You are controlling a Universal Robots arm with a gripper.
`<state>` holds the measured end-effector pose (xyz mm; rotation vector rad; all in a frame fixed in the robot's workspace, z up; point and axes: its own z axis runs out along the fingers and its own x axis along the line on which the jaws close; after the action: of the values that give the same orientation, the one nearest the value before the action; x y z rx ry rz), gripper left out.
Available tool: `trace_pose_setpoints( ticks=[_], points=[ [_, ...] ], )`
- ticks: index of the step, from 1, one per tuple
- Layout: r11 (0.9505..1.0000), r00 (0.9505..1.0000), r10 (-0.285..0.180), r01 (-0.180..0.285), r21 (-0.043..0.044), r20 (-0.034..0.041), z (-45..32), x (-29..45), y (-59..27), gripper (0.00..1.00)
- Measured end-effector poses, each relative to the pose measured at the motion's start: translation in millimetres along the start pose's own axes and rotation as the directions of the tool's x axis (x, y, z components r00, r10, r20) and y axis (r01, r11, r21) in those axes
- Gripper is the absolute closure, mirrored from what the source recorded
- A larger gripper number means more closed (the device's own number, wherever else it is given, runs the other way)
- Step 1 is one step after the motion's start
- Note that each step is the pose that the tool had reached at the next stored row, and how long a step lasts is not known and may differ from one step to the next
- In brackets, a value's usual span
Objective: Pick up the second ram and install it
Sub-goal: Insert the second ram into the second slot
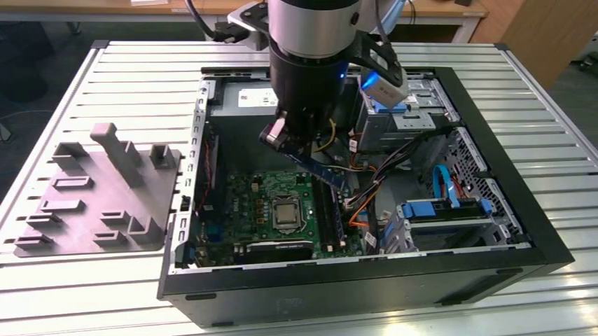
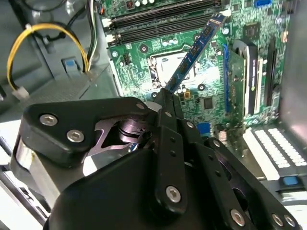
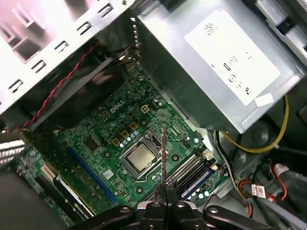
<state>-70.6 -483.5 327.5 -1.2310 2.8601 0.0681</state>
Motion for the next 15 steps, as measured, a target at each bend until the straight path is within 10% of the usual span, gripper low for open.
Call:
trace_pose_setpoints(
  ticks=[7, 15],
  points=[
    [0.9919, 0.9919, 0.127, -0.127, 0.0051, 0.0042, 0.6, 0.0, 0.0, 0.89],
    [0.9626, 0.9627, 0.27, -0.271, 0.0103, 0.0096, 1.2, 0.0, 0.0, 0.89]
  ],
)
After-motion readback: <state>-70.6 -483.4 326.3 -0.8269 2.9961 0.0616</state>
